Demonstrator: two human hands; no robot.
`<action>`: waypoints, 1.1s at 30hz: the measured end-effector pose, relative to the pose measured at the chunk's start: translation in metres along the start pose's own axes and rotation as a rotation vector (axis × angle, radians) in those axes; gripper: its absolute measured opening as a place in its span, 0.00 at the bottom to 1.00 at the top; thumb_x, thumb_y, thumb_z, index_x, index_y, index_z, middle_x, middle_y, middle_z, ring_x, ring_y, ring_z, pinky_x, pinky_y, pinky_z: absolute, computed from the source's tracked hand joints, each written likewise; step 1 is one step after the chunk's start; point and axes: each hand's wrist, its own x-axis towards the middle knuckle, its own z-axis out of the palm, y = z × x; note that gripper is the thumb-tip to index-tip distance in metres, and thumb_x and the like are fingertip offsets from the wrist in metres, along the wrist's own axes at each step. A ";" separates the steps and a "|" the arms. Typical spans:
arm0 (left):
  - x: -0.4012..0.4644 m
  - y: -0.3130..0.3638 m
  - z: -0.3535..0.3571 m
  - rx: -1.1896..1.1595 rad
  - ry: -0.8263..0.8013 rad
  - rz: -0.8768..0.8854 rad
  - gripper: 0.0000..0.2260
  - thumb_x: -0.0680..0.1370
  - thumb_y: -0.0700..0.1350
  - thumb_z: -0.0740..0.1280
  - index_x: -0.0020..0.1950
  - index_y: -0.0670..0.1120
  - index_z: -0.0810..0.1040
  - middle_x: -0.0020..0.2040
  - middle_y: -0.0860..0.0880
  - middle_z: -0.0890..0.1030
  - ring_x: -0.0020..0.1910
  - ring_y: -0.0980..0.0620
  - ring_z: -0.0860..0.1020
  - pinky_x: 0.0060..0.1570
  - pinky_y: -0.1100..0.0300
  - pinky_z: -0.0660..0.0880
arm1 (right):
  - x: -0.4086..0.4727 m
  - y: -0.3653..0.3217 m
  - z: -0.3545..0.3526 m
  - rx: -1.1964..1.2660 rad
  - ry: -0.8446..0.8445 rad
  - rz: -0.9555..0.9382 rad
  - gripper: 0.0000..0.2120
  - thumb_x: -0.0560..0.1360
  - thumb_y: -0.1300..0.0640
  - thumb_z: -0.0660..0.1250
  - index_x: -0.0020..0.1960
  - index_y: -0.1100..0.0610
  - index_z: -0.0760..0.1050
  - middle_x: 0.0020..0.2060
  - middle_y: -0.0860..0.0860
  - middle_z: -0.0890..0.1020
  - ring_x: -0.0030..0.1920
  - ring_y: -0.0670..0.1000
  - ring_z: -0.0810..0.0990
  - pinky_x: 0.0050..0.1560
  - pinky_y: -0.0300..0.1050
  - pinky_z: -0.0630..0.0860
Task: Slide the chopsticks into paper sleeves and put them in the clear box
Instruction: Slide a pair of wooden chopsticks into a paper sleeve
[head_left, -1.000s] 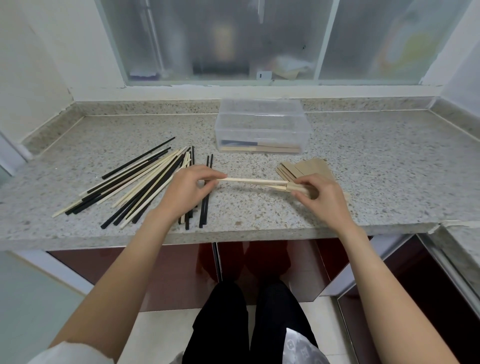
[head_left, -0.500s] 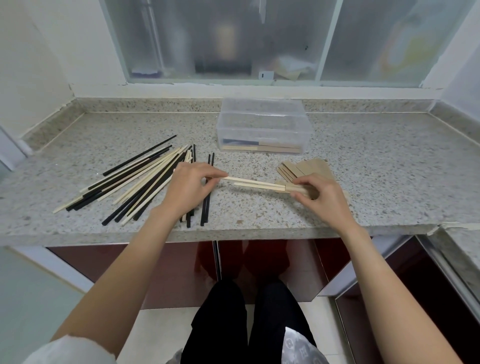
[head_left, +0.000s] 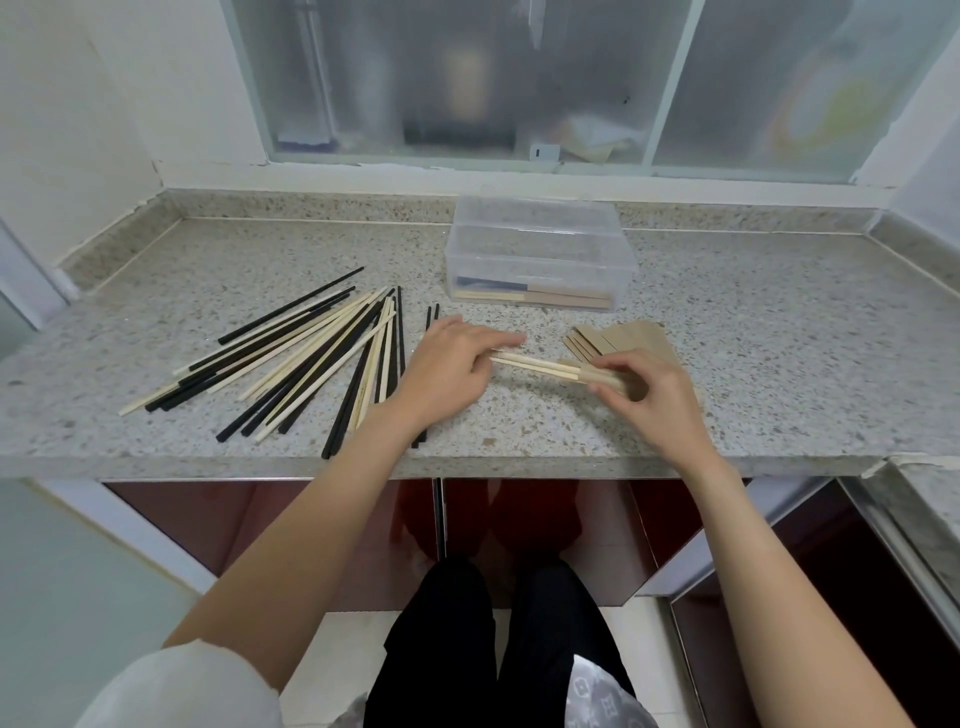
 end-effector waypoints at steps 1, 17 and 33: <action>-0.001 0.000 0.000 0.000 0.043 -0.013 0.20 0.76 0.36 0.60 0.65 0.51 0.75 0.63 0.54 0.77 0.63 0.58 0.71 0.73 0.49 0.50 | -0.001 0.001 -0.001 -0.005 -0.001 0.007 0.12 0.70 0.59 0.74 0.53 0.57 0.80 0.45 0.47 0.82 0.45 0.39 0.78 0.46 0.26 0.70; -0.011 0.000 -0.002 -0.870 0.153 -0.598 0.12 0.81 0.41 0.59 0.62 0.44 0.77 0.54 0.52 0.82 0.50 0.59 0.78 0.53 0.66 0.76 | -0.004 -0.006 0.000 0.002 0.002 -0.006 0.12 0.70 0.59 0.74 0.53 0.57 0.80 0.46 0.47 0.82 0.46 0.37 0.78 0.47 0.27 0.72; 0.031 -0.032 -0.002 -0.218 0.189 -0.369 0.16 0.82 0.48 0.56 0.69 0.48 0.69 0.64 0.49 0.76 0.62 0.51 0.74 0.59 0.61 0.68 | 0.047 0.003 -0.008 -0.121 -0.003 0.021 0.12 0.75 0.53 0.69 0.58 0.51 0.79 0.46 0.45 0.81 0.43 0.42 0.77 0.43 0.28 0.68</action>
